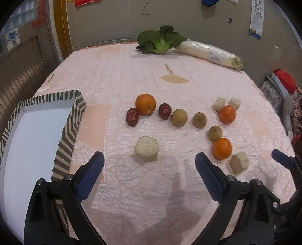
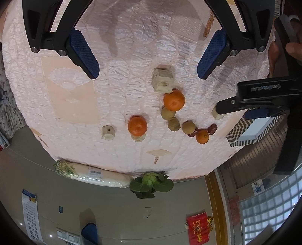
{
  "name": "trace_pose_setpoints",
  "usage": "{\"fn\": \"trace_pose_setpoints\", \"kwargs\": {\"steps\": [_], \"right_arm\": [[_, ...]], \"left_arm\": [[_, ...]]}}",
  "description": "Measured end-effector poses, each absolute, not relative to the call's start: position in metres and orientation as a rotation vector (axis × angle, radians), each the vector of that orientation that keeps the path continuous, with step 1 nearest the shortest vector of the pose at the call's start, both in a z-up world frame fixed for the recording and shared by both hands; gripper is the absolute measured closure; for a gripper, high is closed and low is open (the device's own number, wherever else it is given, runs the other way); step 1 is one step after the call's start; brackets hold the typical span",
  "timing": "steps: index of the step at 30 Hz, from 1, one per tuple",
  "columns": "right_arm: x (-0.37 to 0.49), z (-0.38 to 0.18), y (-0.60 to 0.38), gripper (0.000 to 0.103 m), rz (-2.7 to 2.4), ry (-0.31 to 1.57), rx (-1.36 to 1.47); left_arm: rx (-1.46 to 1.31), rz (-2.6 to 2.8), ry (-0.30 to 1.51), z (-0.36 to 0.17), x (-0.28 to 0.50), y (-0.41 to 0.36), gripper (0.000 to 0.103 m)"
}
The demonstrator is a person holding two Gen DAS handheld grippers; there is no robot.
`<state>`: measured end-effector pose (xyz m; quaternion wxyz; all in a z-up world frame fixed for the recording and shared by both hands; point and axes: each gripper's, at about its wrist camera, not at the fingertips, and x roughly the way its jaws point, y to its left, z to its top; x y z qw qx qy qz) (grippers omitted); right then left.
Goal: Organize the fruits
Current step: 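Grasp the round pale bun with left tool while right tool grasps an orange, then carry bun and orange into the white tray and open both tools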
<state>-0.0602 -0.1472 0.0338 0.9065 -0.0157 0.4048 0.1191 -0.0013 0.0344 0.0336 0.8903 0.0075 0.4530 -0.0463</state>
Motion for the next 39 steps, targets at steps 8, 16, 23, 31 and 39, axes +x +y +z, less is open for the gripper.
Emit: {"fn": "trace_pose_setpoints", "kwargs": {"steps": [8, 16, 23, 31, 39], "right_arm": [[-0.056, 0.032, -0.141, 0.008, 0.292, 0.832, -0.031], [-0.044, 0.032, -0.123, 0.019, 0.328, 0.837, -0.08], [-0.014, 0.021, -0.111, 0.024, 0.333, 0.878, -0.1], [-0.001, 0.006, -0.094, 0.062, 0.337, 0.911, -0.166], [-0.019, 0.025, -0.096, 0.072, 0.343, 0.877, -0.13]], "left_arm": [[0.001, -0.097, 0.989, 0.014, 0.017, 0.037, 0.049], [-0.033, -0.11, 0.965, 0.019, 0.013, 0.045, 0.074], [-0.004, -0.092, 0.922, 0.032, -0.01, 0.047, 0.074], [0.031, -0.066, 0.847, 0.047, -0.036, 0.051, 0.074], [0.033, -0.067, 0.823, 0.055, -0.049, 0.057, 0.074]]}}
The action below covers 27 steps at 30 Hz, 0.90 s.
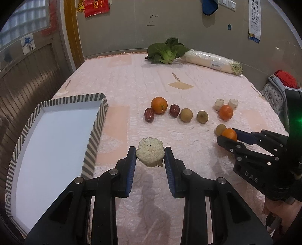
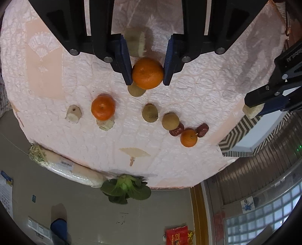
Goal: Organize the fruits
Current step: 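Carry bun and orange into the white tray and open both tools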
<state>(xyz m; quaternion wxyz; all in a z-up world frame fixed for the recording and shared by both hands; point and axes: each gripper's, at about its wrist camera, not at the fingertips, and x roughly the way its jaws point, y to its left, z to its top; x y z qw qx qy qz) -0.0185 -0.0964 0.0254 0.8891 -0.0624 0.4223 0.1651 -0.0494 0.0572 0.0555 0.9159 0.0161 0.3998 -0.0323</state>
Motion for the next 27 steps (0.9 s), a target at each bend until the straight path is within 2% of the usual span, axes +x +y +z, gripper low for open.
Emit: {"fn": "trace_pose_setpoints", "kwargs": {"steps": [13, 27], "right_arm": [[-0.048, 0.064, -0.049, 0.072, 0.433, 0.802, -0.161], [-0.06, 0.079, 0.041, 0.072, 0.59, 0.763, -0.223]], "left_arm": [[0.008, -0.023, 0.77, 0.077, -0.074, 0.089, 0.074], [-0.056, 0.098, 0.75, 0.086, -0.092, 0.166, 0.074]]}}
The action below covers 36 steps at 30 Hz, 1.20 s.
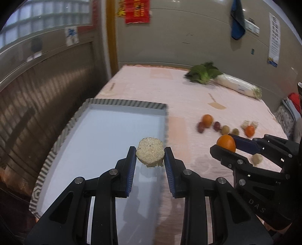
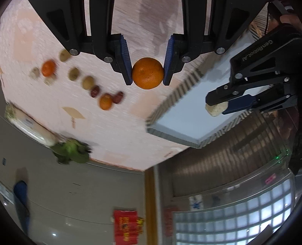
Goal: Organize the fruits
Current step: 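Carry bun and orange into the white tray and open both tools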
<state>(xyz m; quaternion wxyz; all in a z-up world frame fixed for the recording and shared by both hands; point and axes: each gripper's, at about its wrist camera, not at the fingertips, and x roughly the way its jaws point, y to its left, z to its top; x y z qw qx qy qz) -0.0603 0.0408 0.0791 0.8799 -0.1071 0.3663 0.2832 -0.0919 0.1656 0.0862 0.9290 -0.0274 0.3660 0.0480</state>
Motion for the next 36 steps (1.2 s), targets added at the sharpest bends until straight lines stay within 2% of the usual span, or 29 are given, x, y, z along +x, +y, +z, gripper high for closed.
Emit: {"fn": "trace_pose_setpoints", "kwargs": {"steps": [11, 22, 23, 25, 27, 28, 32, 34, 36], "right_arm": [[-0.063, 0.061, 0.143, 0.072, 0.747, 0.785, -0.319], [-0.063, 0.02, 0.19, 0.072, 0.82, 0.88, -0.374], [-0.064, 0.02, 0.191, 0.072, 0.822, 0.881, -0.372], [-0.065, 0.017, 0.192, 0.071, 0.825, 0.893, -0.371], [-0.065, 0.013, 0.192, 0.071, 0.832, 0.91, -0.372], [-0.065, 0.011, 0.192, 0.071, 0.837, 0.919, -0.37], [-0.069, 0.014, 0.189, 0.07, 0.844, 0.912, -0.354], [-0.07, 0.019, 0.184, 0.067, 0.855, 0.903, -0.323], [-0.07, 0.026, 0.176, 0.06, 0.852, 0.889, -0.29]], "left_arm": [[-0.157, 0.24, 0.848, 0.057, -0.1, 0.258, 0.074], [-0.242, 0.257, 0.917, 0.031, -0.095, 0.288, 0.074], [-0.243, 0.26, 0.92, 0.031, -0.094, 0.288, 0.072], [-0.254, 0.26, 0.925, 0.03, -0.094, 0.289, 0.061], [-0.274, 0.255, 0.92, 0.031, -0.095, 0.29, 0.034], [-0.28, 0.254, 0.915, 0.032, -0.095, 0.29, 0.031], [-0.276, 0.274, 0.904, 0.035, -0.096, 0.289, 0.031], [-0.282, 0.277, 0.905, 0.038, -0.097, 0.289, 0.031], [-0.288, 0.277, 0.896, 0.042, -0.098, 0.288, 0.031]]}}
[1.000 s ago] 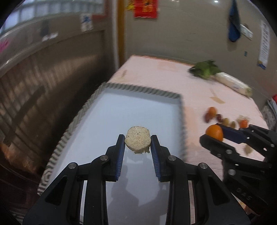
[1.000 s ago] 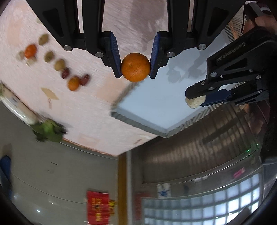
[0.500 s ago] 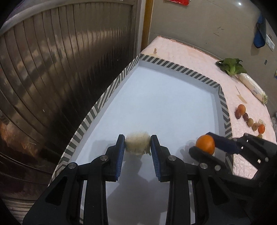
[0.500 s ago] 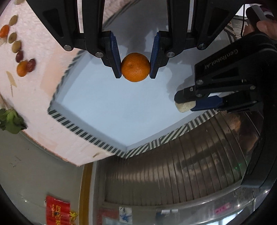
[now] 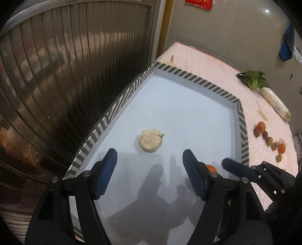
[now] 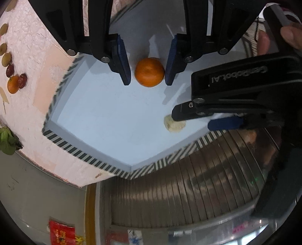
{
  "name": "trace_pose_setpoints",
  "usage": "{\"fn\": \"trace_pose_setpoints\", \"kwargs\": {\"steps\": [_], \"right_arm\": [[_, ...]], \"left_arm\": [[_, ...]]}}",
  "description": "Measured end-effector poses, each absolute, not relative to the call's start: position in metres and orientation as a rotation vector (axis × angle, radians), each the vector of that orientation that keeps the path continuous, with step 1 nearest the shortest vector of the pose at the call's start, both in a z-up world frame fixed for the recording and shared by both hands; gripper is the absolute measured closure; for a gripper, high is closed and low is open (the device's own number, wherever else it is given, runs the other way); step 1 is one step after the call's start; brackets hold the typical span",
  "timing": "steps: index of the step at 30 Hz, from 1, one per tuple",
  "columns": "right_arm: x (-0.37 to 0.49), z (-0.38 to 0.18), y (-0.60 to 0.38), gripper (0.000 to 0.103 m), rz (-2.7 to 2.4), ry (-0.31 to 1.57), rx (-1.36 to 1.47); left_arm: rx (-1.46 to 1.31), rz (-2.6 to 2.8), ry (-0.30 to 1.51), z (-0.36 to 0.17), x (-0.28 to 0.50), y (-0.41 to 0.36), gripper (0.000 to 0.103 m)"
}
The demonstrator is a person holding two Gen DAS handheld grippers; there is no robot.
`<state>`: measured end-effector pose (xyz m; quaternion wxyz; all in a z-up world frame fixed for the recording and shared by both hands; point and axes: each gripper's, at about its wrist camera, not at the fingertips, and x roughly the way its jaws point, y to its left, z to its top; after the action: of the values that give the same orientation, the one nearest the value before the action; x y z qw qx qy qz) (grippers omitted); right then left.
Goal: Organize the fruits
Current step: 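Carry bun and orange into the white tray and open both tools, then grasp a red date with left tool while right tool grasps a brown longan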
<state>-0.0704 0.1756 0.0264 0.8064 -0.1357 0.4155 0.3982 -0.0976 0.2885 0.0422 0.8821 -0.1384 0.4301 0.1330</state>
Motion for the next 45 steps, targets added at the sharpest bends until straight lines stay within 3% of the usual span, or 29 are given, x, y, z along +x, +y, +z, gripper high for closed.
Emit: {"fn": "trace_pose_setpoints", "kwargs": {"steps": [18, 31, 45], "right_arm": [[-0.072, 0.067, 0.049, 0.054, 0.65, 0.79, -0.169], [-0.057, 0.045, -0.092, 0.054, 0.386, 0.856, -0.058], [-0.048, 0.036, -0.142, 0.054, 0.374, 0.848, 0.043]], "left_arm": [[-0.157, 0.122, 0.828, 0.082, -0.075, 0.182, 0.031], [-0.068, -0.064, 0.952, 0.056, -0.028, 0.073, 0.031], [-0.118, -0.072, 1.12, 0.024, 0.074, 0.068, 0.031]]}}
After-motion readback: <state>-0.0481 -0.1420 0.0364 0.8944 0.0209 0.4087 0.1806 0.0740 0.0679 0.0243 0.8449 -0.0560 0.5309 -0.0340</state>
